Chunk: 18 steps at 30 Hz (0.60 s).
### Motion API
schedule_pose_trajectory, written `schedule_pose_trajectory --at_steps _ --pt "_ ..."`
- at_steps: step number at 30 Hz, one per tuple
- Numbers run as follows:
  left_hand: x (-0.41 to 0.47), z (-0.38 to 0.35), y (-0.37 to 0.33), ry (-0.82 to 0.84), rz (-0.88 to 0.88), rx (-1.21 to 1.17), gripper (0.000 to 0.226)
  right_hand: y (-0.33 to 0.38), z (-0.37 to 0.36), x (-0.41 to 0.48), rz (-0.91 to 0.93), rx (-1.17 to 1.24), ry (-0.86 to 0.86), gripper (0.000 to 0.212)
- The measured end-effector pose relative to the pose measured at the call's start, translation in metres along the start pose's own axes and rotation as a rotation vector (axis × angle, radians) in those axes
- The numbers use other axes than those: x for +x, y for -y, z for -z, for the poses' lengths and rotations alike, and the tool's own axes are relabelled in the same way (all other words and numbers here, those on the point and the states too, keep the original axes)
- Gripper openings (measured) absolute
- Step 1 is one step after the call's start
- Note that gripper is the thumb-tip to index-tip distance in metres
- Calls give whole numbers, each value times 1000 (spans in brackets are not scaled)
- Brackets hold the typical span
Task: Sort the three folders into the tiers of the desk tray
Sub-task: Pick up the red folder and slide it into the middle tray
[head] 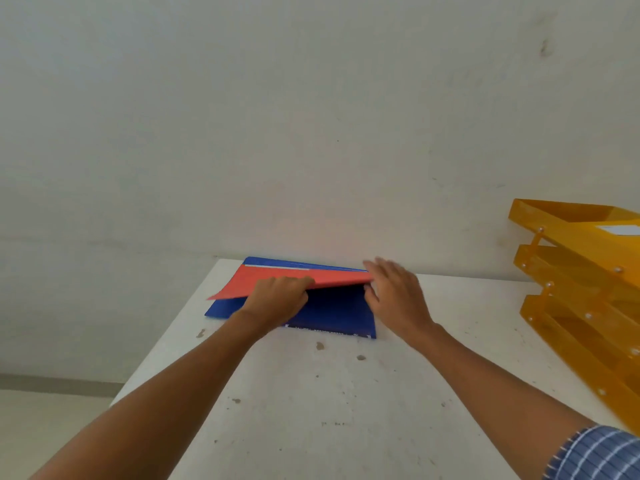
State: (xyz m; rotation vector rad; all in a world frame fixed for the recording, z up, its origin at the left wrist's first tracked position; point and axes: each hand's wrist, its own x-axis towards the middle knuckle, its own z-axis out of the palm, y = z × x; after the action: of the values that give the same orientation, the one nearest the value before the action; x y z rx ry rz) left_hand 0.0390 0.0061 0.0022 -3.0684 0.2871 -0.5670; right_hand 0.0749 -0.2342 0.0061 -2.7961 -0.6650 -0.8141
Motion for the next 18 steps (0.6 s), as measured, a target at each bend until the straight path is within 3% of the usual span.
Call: schedule_pose_trajectory --at_steps 3,6,13,18 --pt "14 32 -2 -113 11 -42 18 -9 23 7 -88 140 -120 61" --pt "25 66 -8 -181 44 -144 25 -11 48 11 -191 377 -186 82" --pt "42 128 -36 -306 133 -549 20 -16 55 1 -229 548 22 70" --pt "48 139 -60 -292 177 -962 21 -21 63 -9 -330 761 28 79"
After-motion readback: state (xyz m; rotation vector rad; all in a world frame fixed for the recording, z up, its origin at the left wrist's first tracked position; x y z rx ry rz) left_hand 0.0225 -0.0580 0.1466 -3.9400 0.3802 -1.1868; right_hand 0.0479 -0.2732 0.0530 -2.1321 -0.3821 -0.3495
